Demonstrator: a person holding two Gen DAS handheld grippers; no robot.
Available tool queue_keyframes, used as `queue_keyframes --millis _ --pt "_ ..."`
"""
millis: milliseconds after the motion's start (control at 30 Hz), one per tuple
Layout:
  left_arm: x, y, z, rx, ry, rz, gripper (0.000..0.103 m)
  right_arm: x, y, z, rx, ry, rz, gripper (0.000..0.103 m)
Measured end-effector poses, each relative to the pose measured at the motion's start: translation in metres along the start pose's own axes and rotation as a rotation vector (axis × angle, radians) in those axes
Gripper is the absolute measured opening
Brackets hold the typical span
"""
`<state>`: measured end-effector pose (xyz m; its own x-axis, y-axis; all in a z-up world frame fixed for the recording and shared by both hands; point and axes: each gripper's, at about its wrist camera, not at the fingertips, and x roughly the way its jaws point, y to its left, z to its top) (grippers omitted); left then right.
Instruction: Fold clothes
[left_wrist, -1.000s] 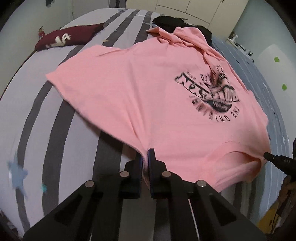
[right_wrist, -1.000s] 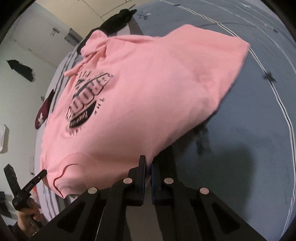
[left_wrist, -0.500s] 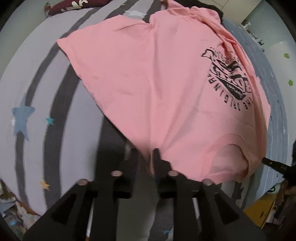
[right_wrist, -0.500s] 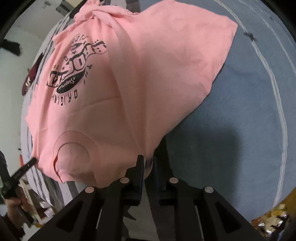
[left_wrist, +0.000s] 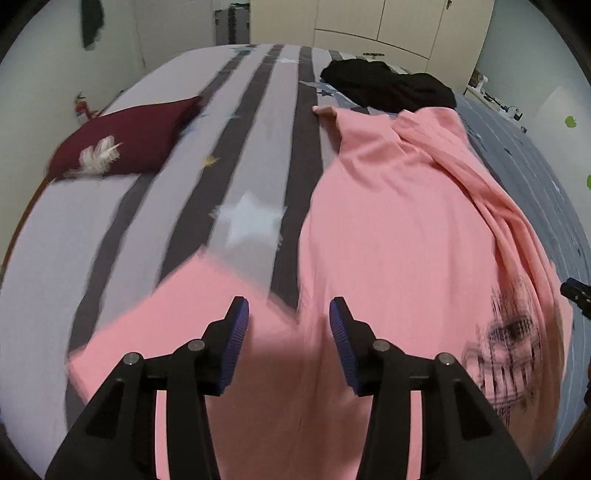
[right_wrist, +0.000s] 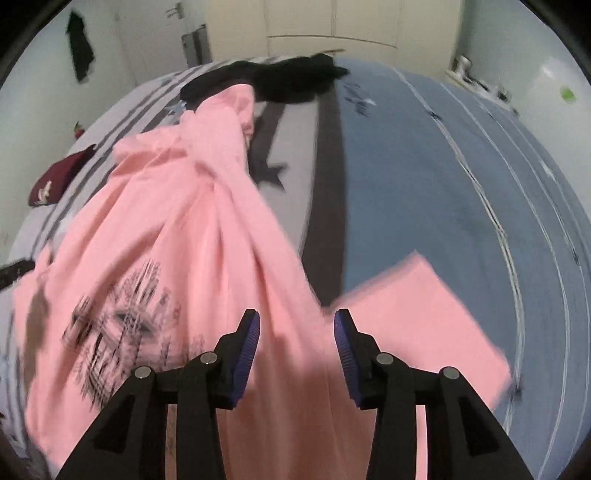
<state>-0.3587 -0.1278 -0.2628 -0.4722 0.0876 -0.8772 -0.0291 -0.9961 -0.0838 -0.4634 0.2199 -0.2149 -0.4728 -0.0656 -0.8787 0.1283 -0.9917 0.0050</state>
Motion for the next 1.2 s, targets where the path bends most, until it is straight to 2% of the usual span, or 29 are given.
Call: queue_keyframes --millis 133,233,333,367,400,433,467,500,633,733,867,933,1000,1067,1100,1133,1167,1200 --pt "0.051 -0.013 0.035 0.059 0.053 -0.005 0.044 0.045 0.011 0.043 -0.056 0.009 -0.015 0.04" --pt "0.073 -0.026 0.048 0.121 0.087 -0.006 0.049 0.063 0.026 0.055 -0.129 0.006 -0.036 0.046" --pt "0.086 -0.035 0.054 0.195 0.079 0.002 0.048 0.08 0.034 0.061 -0.19 0.009 -0.054 0.046" --pt "0.087 -0.038 0.055 0.211 0.064 -0.006 0.044 0.085 0.035 0.065 -0.183 0.009 -0.046 0.046" --pt "0.088 -0.04 0.057 0.226 0.051 -0.014 0.026 0.089 0.035 0.068 -0.176 0.01 -0.038 0.046" --pt "0.089 -0.043 0.058 0.24 0.044 -0.021 0.007 0.092 0.034 0.07 -0.168 0.014 -0.029 0.037" --pt "0.089 -0.045 0.059 0.254 0.041 -0.024 0.003 0.095 0.032 0.074 -0.159 0.019 -0.009 0.013" --pt "0.089 -0.047 0.061 0.268 0.039 -0.027 0.003 0.098 0.031 0.076 -0.151 0.027 0.002 0.004" --pt "0.078 -0.033 0.068 0.256 0.001 0.007 0.002 0.094 0.005 0.08 -0.069 0.005 0.001 0.003" --pt "0.065 -0.003 0.074 0.187 -0.016 0.034 0.002 0.088 -0.036 0.083 0.053 -0.012 -0.028 0.003" --pt "0.074 0.025 0.074 0.155 0.04 0.097 0.003 0.107 -0.09 0.072 0.179 0.072 -0.081 0.003" --pt "0.079 0.034 0.074 0.131 0.077 0.079 0.007 0.12 -0.111 0.065 0.229 0.132 -0.081 0.007" --pt "0.075 0.032 0.078 0.138 0.065 0.07 0.009 0.115 -0.11 0.066 0.202 0.121 -0.096 0.017" --pt "0.069 0.025 0.086 0.147 0.033 0.053 0.025 0.103 -0.099 0.072 0.134 0.078 -0.125 0.021" --pt "0.067 0.02 0.091 0.151 0.017 0.039 0.042 0.093 -0.088 0.075 0.085 0.037 -0.114 0.023" --pt "0.066 0.015 0.096 0.155 0.0 0.026 0.054 0.087 -0.078 0.076 0.036 0.014 -0.117 0.032" --pt "0.067 0.01 0.102 0.159 -0.014 0.014 0.058 0.082 -0.066 0.078 -0.018 -0.011 -0.121 0.042" --pt "0.071 0.004 0.108 0.166 -0.019 0.013 0.06 0.077 -0.047 0.081 -0.108 -0.054 -0.125 0.044"
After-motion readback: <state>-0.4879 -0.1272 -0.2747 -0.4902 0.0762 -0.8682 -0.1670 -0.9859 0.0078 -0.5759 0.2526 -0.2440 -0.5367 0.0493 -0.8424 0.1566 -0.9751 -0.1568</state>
